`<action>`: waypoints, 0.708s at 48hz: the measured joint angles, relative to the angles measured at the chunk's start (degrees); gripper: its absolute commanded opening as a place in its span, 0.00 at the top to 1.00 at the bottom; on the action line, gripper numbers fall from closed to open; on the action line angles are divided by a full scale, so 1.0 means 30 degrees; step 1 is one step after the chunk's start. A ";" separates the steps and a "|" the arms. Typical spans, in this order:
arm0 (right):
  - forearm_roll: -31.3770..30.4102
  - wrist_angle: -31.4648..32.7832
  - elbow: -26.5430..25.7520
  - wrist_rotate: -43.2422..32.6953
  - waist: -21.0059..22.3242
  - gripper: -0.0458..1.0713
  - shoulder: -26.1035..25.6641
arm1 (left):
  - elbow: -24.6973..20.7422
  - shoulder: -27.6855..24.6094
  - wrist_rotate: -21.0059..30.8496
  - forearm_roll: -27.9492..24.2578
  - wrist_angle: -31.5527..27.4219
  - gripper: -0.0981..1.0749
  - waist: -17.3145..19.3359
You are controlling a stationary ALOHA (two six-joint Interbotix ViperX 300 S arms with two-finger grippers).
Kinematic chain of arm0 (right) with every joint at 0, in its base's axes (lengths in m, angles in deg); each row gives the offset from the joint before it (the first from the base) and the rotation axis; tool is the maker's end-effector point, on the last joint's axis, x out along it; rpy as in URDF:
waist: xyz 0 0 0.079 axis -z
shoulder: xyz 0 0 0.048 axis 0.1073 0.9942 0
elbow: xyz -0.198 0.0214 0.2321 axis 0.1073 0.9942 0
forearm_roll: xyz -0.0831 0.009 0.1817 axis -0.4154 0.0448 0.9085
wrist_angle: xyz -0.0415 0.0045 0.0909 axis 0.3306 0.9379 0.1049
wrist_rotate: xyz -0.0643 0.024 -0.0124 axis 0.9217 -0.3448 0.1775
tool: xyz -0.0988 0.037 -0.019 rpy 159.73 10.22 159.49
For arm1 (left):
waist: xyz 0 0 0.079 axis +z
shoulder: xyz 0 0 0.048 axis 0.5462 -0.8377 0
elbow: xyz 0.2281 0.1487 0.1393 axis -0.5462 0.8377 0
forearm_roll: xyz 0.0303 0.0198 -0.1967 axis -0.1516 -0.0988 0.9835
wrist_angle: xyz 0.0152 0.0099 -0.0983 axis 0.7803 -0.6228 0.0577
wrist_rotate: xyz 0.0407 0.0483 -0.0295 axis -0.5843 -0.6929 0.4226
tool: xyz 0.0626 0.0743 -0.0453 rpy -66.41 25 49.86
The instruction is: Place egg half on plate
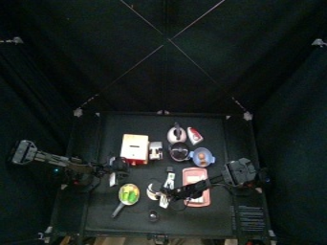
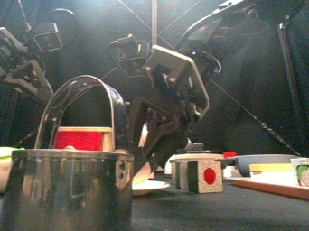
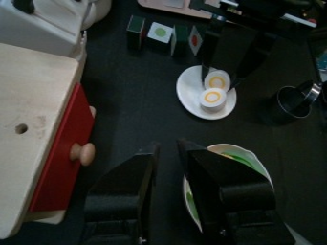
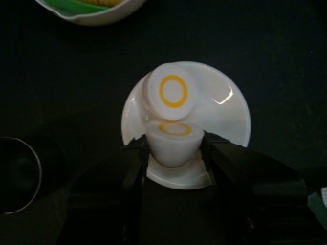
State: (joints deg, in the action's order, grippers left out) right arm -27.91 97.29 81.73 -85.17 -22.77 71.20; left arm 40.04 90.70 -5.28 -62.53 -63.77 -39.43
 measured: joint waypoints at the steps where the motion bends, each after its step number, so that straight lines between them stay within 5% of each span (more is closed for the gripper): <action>1: 0.0000 0.0000 0.0000 0.0000 -0.0029 0.34 -0.0117 | 0.0000 0.0000 0.0000 0.0000 0.0029 0.34 -0.0029; 16: -0.0205 0.0820 0.0557 -0.0088 -0.0352 0.34 -0.2314 | 0.0000 0.0000 0.0000 0.0000 0.0000 0.34 -0.0029; 34: 0.0615 0.4277 0.3135 -0.0645 -0.1377 0.34 -0.5771 | 0.0059 0.0000 0.0000 0.0205 0.0000 0.34 -0.0029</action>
State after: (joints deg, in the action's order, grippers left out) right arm -26.06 110.12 91.13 -87.10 -26.90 53.89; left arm 40.21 90.70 -5.28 -61.92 -63.77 -39.52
